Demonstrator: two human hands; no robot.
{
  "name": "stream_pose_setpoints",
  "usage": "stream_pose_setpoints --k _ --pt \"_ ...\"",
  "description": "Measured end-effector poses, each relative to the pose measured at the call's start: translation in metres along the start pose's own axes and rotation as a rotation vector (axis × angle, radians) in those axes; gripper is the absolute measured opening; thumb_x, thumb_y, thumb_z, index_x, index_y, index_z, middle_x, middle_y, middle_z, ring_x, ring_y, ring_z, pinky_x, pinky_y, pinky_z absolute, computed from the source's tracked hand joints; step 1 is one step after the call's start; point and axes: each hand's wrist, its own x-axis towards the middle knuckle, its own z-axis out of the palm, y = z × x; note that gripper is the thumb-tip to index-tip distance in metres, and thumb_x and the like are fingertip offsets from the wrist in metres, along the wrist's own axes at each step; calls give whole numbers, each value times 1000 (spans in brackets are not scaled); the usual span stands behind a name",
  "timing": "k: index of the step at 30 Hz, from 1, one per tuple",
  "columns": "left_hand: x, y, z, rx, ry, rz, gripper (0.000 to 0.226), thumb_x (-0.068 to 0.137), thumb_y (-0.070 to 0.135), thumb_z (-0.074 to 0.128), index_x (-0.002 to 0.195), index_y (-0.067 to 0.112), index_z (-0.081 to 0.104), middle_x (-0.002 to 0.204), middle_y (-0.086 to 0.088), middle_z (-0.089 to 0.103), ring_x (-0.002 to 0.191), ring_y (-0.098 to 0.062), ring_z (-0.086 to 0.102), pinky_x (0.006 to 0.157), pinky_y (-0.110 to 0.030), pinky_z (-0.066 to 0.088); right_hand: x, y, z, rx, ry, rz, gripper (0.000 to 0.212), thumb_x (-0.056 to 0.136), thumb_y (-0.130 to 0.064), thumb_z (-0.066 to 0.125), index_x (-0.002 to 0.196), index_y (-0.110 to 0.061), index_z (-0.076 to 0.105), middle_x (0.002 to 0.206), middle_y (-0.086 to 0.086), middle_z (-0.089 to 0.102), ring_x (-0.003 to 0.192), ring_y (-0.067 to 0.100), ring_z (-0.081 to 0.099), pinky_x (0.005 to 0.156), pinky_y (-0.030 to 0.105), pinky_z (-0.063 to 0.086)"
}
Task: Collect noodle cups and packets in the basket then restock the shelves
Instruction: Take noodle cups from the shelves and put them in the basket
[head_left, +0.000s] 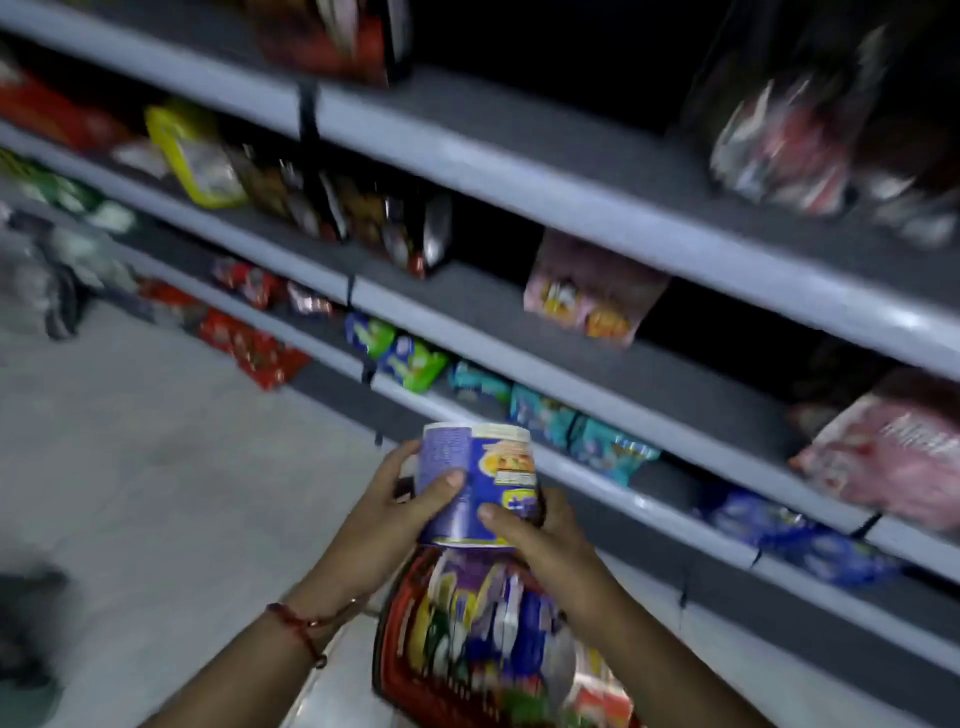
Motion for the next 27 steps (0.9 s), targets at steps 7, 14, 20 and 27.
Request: stream_pose_setpoints --k 7,14,20,27 --pt "-110 203 57 132 -145 511 73 71 48 83 133 51 44 116 22 66 105 2 65 82 -14 51 -160 -178 -79 13 20 -464 67 69 -31 80 128 -22 49 115 -6 71 100 4 69 79 17 52" --pt "-205 344 147 202 -253 935 82 59 64 74 133 59 40 116 34 62 108 1 64 91 -25 50 -301 -282 -161 34 206 -834 56 79 -24 81 127 -25 52 105 -13 74 95 -1 69 73 9 49" --pt "-259 419 200 223 -358 1177 87 57 73 74 135 60 38 118 31 60 112 -2 63 93 -33 53 -383 -331 -207 -21 299 -1041 81 57 -55 78 131 -36 48 112 -13 73 103 5 69 88 24 51" --pt "-287 445 201 221 -277 1292 81 61 72 67 133 65 32 120 40 53 113 7 58 95 -28 51 -405 -365 -209 -67 292 -1129 84 54 -59 79 130 -40 48 114 -13 72 103 8 69 96 37 50"
